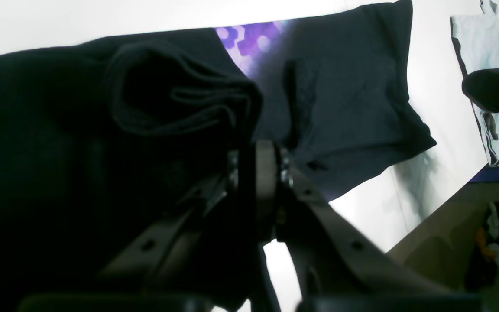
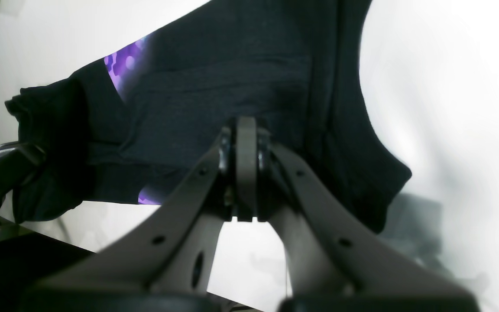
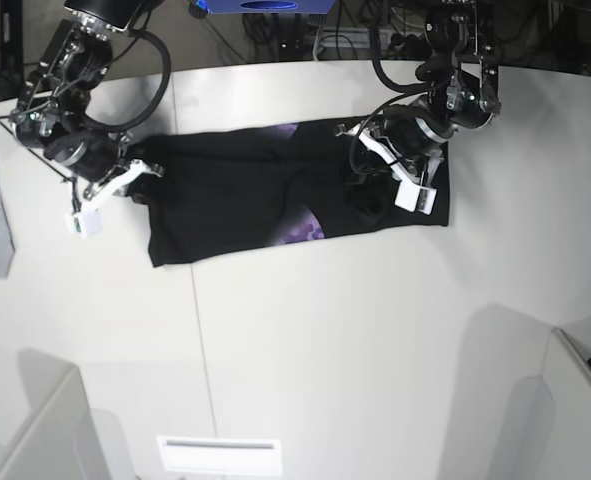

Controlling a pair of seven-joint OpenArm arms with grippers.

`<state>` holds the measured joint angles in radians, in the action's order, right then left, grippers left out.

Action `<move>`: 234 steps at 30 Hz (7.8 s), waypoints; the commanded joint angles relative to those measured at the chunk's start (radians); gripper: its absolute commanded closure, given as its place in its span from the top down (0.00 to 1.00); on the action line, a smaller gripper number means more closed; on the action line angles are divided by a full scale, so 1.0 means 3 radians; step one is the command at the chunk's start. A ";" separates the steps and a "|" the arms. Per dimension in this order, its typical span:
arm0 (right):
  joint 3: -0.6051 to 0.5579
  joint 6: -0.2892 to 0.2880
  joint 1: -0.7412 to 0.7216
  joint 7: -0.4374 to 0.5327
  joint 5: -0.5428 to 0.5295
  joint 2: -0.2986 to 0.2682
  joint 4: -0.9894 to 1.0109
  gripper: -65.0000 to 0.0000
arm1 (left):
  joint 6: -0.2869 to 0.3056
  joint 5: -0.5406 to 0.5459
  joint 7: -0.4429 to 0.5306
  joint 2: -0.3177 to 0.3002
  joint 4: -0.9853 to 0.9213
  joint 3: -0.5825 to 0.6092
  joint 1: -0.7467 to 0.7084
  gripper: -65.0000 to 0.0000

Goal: Fold the T-shirt properly
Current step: 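Grasp the strip end with the left gripper and lift it, then fold the held strip end inward toward the middle with the left gripper, then move the right gripper to the other strip end and grasp it, then fold the held strip end over toward the left gripper with the right gripper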

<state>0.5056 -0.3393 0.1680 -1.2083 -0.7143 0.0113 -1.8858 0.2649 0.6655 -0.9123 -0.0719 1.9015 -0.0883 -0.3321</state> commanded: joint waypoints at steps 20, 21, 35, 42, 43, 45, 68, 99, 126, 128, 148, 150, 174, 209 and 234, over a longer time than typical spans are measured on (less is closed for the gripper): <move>0.0010 -0.0022 -0.0026 0.0046 -0.0061 -0.0035 -0.0053 0.00 | -0.0308 0.0081 0.0057 0.0002 0.0114 0.0041 0.0148 0.00; 0.0005 -0.0022 -0.0026 0.0046 -0.0061 -0.0035 -0.0053 0.00 | -0.0313 0.0081 0.0062 0.0002 0.0114 0.0041 0.0148 0.00; 0.0005 -0.0022 -0.0046 0.0046 -0.0061 -0.0035 -0.0053 0.00 | -0.0318 0.0081 0.0062 0.0002 0.0226 0.0041 0.0061 0.00; 0.0000 -0.0022 -0.0051 0.0046 -0.0061 -0.0035 -0.0053 0.00 | -0.0441 0.0081 0.0062 0.0002 0.0283 0.0051 0.0066 0.00; 0.0000 -0.0022 -0.0051 0.0046 -0.0061 -0.0035 -0.0053 0.00 | -0.0441 0.0081 0.0062 0.0002 0.0283 0.0051 0.0071 0.00; 0.0000 -0.0022 -0.0051 0.0046 -0.0061 -0.0035 -0.0053 0.00 | -0.0441 0.0076 0.0062 0.0002 0.0283 0.0046 0.0081 0.00; 0.0000 -0.0022 -0.0051 0.0046 -0.0061 -0.0035 -0.0053 0.00 | -0.0441 0.0086 0.0036 0.0002 0.0201 0.0057 0.0148 0.00; 0.0025 -0.0022 -0.0251 -0.0353 -0.0061 -0.0045 -0.0053 0.52 | -0.0425 0.0086 0.0041 0.0017 0.0277 -0.0982 -0.0159 0.00; -0.0742 -0.0027 -0.0634 0.0215 -0.0056 -0.0485 0.1665 0.70 | 0.1083 -0.1224 0.0809 -0.0100 -0.0454 -0.2066 -0.0522 0.00; -0.0844 -0.0027 -0.0588 0.0225 -0.0056 -0.0480 0.1660 0.70 | 0.1078 -0.1234 0.0809 -0.0100 -0.0439 -0.1969 -0.0481 0.00; -0.0921 0.0008 -0.0696 0.0619 -0.0020 -0.0567 0.1834 0.00 | 0.1058 -0.1264 0.0798 -0.0095 -0.0797 -0.1601 0.0035 0.00; -0.0921 0.0008 -0.0711 0.0614 0.0062 -0.0562 0.1767 0.00 | 0.1058 -0.1264 0.0798 -0.0116 -0.0786 -0.1447 0.0035 0.00; -0.1494 0.0187 -0.0496 0.0414 0.0967 -0.0178 0.0233 0.00 | 0.0608 -0.1259 0.0798 -0.0121 -0.0572 -0.0782 0.0122 0.00; -0.2823 0.0658 -0.0373 0.0440 0.0972 0.0103 -0.0278 0.00 | 0.0608 -0.1259 0.0798 -0.0239 -0.0582 -0.0823 -0.0072 0.00; -0.3391 0.1190 -0.0568 0.1008 0.0982 0.0083 0.0407 0.00 | 0.0628 -0.1234 0.0798 -0.0239 -0.0551 -0.1156 -0.0297 0.00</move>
<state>-0.5087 0.0193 0.0120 -0.9295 -0.4099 0.0250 -1.7458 0.4450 0.2867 -0.6876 -0.1368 1.7172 -0.4328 -0.4168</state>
